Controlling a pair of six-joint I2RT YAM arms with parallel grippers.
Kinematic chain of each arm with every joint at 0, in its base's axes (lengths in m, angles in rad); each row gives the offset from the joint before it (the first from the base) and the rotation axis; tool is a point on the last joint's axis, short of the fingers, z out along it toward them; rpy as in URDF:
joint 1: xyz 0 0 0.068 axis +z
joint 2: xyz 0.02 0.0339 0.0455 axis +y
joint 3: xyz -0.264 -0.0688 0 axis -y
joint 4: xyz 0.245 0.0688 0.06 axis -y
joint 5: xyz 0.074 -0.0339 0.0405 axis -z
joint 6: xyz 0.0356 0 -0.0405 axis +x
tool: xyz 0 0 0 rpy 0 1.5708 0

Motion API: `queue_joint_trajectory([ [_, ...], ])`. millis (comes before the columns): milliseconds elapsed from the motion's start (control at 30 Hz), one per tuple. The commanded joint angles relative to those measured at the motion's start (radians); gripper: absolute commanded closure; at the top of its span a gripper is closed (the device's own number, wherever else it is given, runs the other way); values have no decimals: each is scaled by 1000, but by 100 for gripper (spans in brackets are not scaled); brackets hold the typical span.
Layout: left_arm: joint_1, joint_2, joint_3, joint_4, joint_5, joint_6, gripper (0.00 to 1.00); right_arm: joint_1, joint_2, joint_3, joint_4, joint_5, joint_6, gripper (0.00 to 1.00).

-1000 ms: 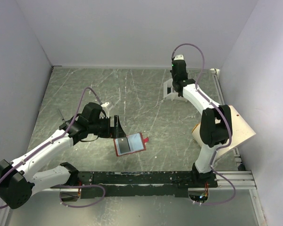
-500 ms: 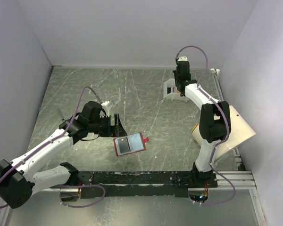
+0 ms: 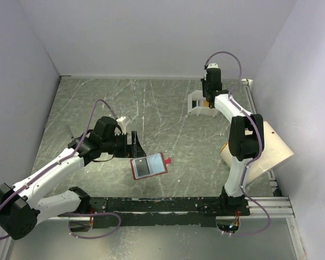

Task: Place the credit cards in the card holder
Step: Pick up the credit card from the storage box.

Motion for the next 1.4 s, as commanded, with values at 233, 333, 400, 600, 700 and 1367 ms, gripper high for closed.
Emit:
queue_joint_trajectory([
  [233, 7, -1, -4, 28, 26, -8, 5, -45, 24, 52, 33, -156, 102, 99],
  [333, 7, 2, -9, 37, 30, -10, 5, -48, 32, 63, 19, -173, 114, 99],
  [400, 7, 5, -9, 40, 32, -13, 5, -52, 36, 58, 17, -162, 117, 98],
  [600, 7, 6, -10, 36, 31, -7, 5, -74, 33, 28, 16, -153, 115, 98],
  [700, 7, 10, -10, 37, 32, -6, 5, -94, 26, 23, 10, -213, 129, 100],
  [1367, 7, -7, -16, 54, 29, -27, 6, -101, -170, -32, -38, -312, 206, 100],
])
